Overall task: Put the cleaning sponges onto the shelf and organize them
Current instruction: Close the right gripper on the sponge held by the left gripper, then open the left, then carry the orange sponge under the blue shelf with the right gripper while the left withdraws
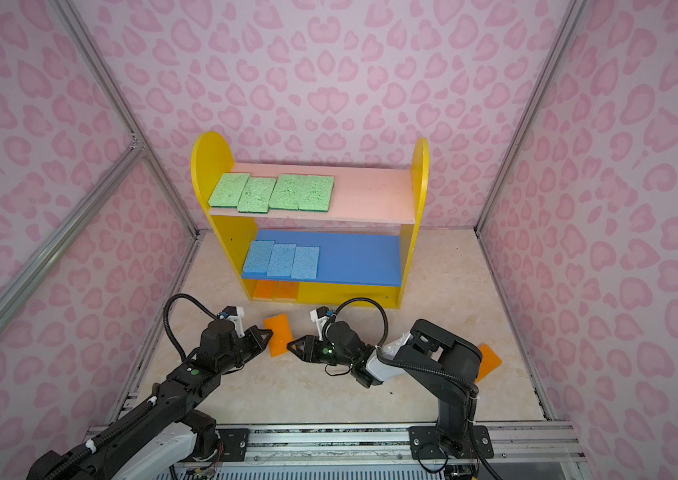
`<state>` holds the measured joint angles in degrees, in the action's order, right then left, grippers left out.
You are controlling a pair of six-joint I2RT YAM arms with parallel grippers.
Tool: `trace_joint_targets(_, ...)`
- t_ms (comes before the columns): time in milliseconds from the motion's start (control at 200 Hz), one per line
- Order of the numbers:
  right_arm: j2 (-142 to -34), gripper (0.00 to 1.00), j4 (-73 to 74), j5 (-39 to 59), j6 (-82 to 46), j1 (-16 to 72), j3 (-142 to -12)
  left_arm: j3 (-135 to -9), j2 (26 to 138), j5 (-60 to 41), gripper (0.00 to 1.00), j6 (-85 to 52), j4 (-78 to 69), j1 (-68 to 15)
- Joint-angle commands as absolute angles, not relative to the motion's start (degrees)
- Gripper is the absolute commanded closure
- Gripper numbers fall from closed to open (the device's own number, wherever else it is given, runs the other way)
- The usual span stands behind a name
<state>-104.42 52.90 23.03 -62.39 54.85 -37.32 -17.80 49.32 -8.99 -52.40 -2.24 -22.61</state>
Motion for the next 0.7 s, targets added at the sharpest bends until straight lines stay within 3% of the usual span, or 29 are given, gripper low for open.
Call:
trace_joint_targets(0,-104.89,0.7,54.76,23.67,-62.25,54.58,-37.72,-17.73,49.48,-9.56,0.96,-52.66,-2.42,-22.6)
trace_joint_targets(210,-104.5,0.91,55.47,23.71,-62.56,54.14,-37.09,-17.52,48.37,-9.32,0.94,-52.05,-2.43,-22.5)
trace_joint_targets(275,-104.33,0.93,55.56,23.59,-62.65,54.05,-36.74,-17.21,47.7,-9.21,0.82,-51.95,-2.46,-22.5)
trace_joint_targets(330,-104.11,0.95,55.87,23.33,-62.83,53.86,-36.2,-17.24,47.31,-9.07,0.65,-51.71,-2.39,-22.51)
trace_joint_targets(440,-103.39,0.96,56.84,22.6,-63.48,53.11,-34.54,-18.11,46.69,-7.7,0.18,-50.39,0.12,-22.5)
trace_joint_targets(490,-102.86,0.96,57.26,22.05,-63.71,52.51,-33.65,-18.34,46.02,-6.51,0.05,-49.94,1.87,-22.51)
trace_joint_targets(540,-102.22,0.96,57.57,21.3,-63.77,51.89,-32.62,-18.21,45.09,-5.62,0.0,-49.67,2.92,-22.55)
trace_joint_targets(695,-100.83,0.96,58.22,18.19,-64.7,49.68,-30.98,-16.61,41.41,-3.09,0.02,-49.21,5.3,-22.55)
